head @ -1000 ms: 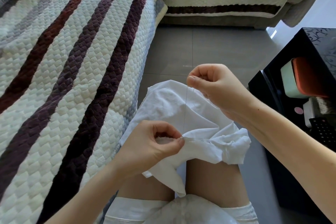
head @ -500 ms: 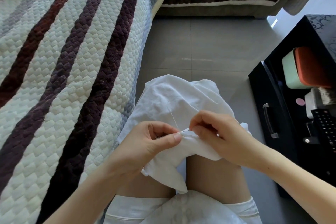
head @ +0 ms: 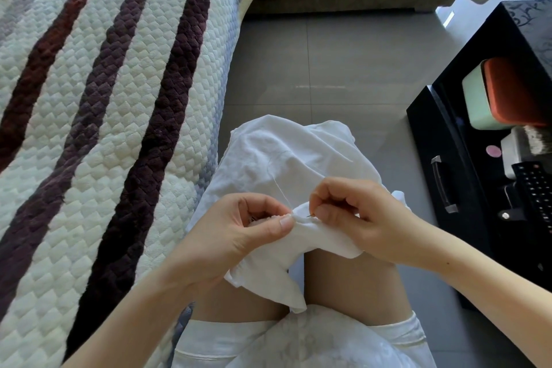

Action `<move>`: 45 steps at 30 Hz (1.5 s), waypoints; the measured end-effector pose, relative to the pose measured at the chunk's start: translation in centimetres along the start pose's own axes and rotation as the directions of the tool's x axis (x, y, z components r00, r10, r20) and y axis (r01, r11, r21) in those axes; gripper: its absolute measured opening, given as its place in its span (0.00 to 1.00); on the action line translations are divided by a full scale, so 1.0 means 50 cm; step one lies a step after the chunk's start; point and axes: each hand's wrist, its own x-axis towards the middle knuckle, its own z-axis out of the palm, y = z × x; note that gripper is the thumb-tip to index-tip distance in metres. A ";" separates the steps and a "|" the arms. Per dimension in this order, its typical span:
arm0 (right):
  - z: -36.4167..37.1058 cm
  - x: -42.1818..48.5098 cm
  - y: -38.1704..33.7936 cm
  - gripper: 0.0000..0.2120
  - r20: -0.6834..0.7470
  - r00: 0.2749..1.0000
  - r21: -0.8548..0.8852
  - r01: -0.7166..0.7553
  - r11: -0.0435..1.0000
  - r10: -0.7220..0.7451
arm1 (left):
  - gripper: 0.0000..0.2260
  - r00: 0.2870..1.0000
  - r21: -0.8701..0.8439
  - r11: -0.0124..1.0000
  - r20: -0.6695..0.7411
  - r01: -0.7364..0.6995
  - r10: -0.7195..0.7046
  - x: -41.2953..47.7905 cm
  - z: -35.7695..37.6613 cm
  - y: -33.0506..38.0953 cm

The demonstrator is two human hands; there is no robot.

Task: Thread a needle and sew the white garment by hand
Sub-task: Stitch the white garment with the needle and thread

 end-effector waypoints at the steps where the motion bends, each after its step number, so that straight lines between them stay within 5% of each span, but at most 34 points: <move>1: 0.000 0.001 -0.001 0.08 0.007 1.000 0.026 -0.004 1.000 0.004 | 0.02 1.000 0.006 1.000 0.008 -0.002 0.002 0.000 0.000 0.001; 15: 0.007 -0.010 -0.006 0.08 0.012 1.000 0.191 -0.006 0.982 0.004 | 0.04 0.990 0.057 0.995 0.117 -0.081 0.074 -0.002 0.000 0.004; 19: -0.003 -0.015 -0.007 0.07 -0.093 0.972 -0.219 0.191 0.957 -0.215 | 0.03 0.960 0.156 0.950 0.117 -0.270 0.254 -0.005 -0.003 0.000; 23: -0.027 -0.015 -0.010 0.09 -0.160 0.896 -0.519 0.280 0.807 -0.414 | 0.03 0.836 0.376 0.751 0.148 -0.542 0.528 -0.012 -0.005 -0.010; 28: -0.029 -0.011 -0.005 0.08 -0.111 0.904 -0.484 0.314 0.817 -0.413 | 0.04 0.787 0.470 0.650 0.186 -0.597 0.588 -0.010 -0.003 -0.008; 41: -0.034 -0.003 0.013 0.09 -0.126 0.930 -0.497 0.243 0.833 -0.346 | 0.05 0.759 0.535 0.573 0.226 -0.621 0.610 -0.010 -0.011 0.004; 45: -0.033 -0.013 0.012 0.07 -0.067 0.957 -0.377 0.239 0.895 -0.283 | 0.04 0.758 0.542 0.568 0.224 -0.619 0.612 -0.009 -0.013 0.005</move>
